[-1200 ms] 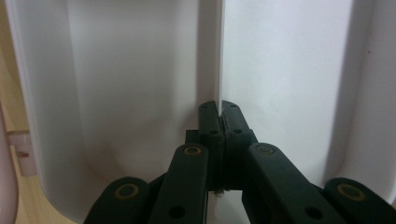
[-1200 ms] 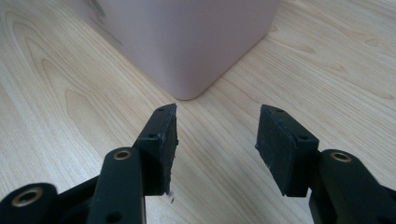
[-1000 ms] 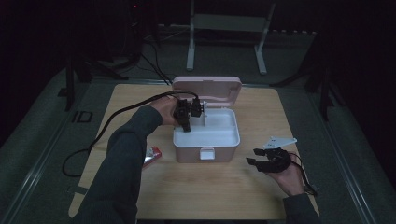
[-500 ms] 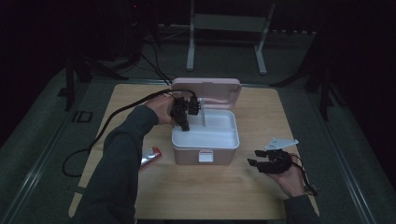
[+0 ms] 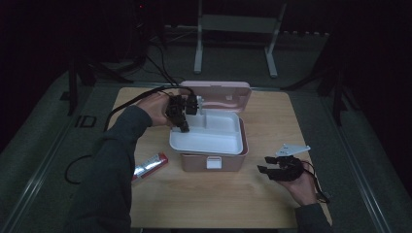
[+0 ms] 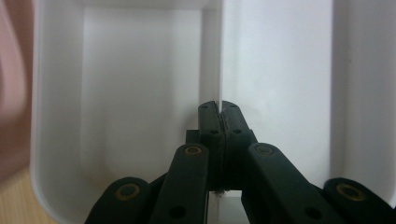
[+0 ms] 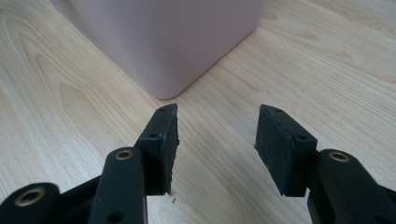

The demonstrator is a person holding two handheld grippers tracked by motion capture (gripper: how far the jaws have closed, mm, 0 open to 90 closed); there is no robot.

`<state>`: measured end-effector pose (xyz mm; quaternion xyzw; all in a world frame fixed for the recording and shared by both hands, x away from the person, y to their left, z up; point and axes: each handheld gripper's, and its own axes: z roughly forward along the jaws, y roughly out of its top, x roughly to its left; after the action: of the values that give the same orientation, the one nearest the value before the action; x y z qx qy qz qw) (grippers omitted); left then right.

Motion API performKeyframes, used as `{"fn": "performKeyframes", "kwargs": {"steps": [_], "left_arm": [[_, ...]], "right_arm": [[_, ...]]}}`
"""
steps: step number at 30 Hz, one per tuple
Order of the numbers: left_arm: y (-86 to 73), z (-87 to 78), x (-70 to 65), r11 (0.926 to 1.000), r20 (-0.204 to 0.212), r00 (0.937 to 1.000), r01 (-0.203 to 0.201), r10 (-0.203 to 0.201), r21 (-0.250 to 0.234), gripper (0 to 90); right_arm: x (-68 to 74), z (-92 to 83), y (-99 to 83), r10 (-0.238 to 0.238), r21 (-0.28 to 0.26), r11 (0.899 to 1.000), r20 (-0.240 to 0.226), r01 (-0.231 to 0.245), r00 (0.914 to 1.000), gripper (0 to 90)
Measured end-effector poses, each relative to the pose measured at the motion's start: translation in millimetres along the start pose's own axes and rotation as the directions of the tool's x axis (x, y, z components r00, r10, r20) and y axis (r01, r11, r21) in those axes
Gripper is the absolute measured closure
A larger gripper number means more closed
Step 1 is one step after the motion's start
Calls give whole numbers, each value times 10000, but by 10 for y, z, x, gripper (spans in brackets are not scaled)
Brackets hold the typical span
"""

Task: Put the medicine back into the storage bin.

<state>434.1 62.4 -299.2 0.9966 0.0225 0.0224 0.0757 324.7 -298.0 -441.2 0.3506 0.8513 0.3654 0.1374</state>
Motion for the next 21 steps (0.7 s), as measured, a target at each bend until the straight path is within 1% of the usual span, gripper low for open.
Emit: {"fn": "performKeyframes", "kwargs": {"steps": [1,2,4,5,8,11,13,15,16,17,18,19,21], "left_arm": [[-44,-23,-15,10000,-188,9998,-16,16,-6,896],[-97,-53,-21,10000,-115,9999,9,-9,-11,896],[-209,-105,-58,9998,-273,9995,160,-162,-89,895],[-272,-129,-76,9994,-214,9992,322,-324,-94,896],[-485,-194,-123,9981,-360,9974,615,-617,-65,895],[-740,-261,-165,9940,-383,9933,1086,-1091,-132,895],[-914,-308,-206,9919,-442,9909,1268,-1270,-77,895],[-1090,-350,-260,9872,-424,9863,1590,-1593,-119,895],[-1176,-375,-285,9866,-520,9853,1626,-1629,-99,895],[-1260,-400,-313,9837,-523,9823,1796,-1798,-74,895],[-1342,-428,-345,9820,-679,9797,1884,-1886,-96,895],[-1421,-452,-380,9793,-738,9765,2023,-2024,-90,894],[-1589,-497,-440,9707,-829,9671,2401,-2404,-136,894]], "right_arm": [[2,-1,-1,-12,17,10000,-2,12,10000,486],[5,-3,-2,6,8,10000,-4,-6,10000,486],[2,-7,-3,21,13,10000,8,-21,10000,486],[0,-8,-2,29,20,10000,6,-29,10000,486],[-1,-5,1,43,18,10000,-9,-43,10000,486],[4,0,-2,23,40,10000,14,-23,10000,486],[6,2,-4,11,57,10000,15,-11,10000,485],[5,4,-3,19,76,10000,23,-19,10000,485],[5,5,-2,30,71,10000,24,-30,10000,485],[5,5,-2,32,74,10000,26,-32,10000,486],[4,7,-1,40,73,10000,27,-40,10000,486],[5,8,-1,54,67,10000,23,-54,10000,485],[8,9,-3,55,62,10000,30,-55,10000,485]]}}
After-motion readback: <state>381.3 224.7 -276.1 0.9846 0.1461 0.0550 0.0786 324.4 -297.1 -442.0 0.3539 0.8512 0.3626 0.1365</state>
